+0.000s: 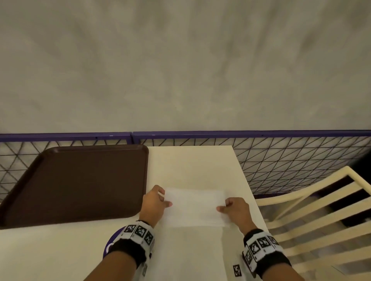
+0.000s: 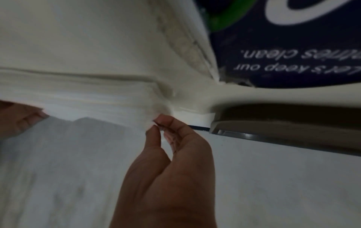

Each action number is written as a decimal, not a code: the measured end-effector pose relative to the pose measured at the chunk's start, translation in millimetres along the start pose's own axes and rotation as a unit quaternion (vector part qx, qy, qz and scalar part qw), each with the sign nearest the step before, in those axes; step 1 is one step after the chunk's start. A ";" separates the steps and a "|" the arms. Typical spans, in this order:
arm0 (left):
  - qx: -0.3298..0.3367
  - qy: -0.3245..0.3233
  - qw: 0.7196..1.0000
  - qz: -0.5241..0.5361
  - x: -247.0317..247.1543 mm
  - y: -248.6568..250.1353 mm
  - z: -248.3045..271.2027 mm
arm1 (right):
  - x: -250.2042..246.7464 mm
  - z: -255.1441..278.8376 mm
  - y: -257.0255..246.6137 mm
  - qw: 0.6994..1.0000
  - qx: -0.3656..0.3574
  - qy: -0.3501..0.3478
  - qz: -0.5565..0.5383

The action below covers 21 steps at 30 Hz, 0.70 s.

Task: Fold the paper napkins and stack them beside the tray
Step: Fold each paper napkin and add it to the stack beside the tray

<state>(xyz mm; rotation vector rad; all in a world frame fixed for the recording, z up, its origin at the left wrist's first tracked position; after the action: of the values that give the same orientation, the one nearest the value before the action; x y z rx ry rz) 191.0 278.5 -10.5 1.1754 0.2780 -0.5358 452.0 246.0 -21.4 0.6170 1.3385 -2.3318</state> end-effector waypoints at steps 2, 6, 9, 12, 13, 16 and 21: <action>0.006 0.001 1.000 -0.019 6.1 -5.0 -5.3 | 4.2 -1.3 0.9 0.998 0.007 0.012 0.057; 0.026 0.014 0.998 -0.050 16.5 -14.3 -8.7 | 14.1 -4.0 4.9 0.996 0.020 0.034 0.078; 0.048 0.013 0.992 -0.112 18.2 -8.0 -6.4 | 17.2 -0.4 5.3 0.995 0.011 0.048 0.086; 0.123 0.061 0.950 -0.279 17.5 5.5 -3.7 | 12.1 3.6 5.6 0.996 0.001 0.027 0.081; 0.154 0.081 0.931 -0.321 18.8 10.7 -4.2 | 8.7 5.8 5.5 0.997 -0.003 0.020 0.070; 0.227 0.027 0.910 -0.346 28.1 32.7 -7.6 | -1.7 16.5 9.3 1.000 -0.010 0.019 0.004; 0.175 -0.245 0.867 -0.398 51.0 50.7 -33.5 | -15.3 52.5 10.2 0.997 -0.044 0.046 -0.050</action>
<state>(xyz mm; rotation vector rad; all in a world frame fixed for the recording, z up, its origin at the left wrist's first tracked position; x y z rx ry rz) 263.3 310.9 -6.7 1.1957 0.2215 -1.6433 460.5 196.9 3.4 0.6505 1.5382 -2.3317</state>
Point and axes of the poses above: each hand's wrist, its own z-axis away from the middle knuckle, its own x-axis out of the palm, y = z × x, the point moved 2 cm from there along -z, towards the middle knuckle, and after that the axes turned 11 degrees about -y, right-handed, at the moved point
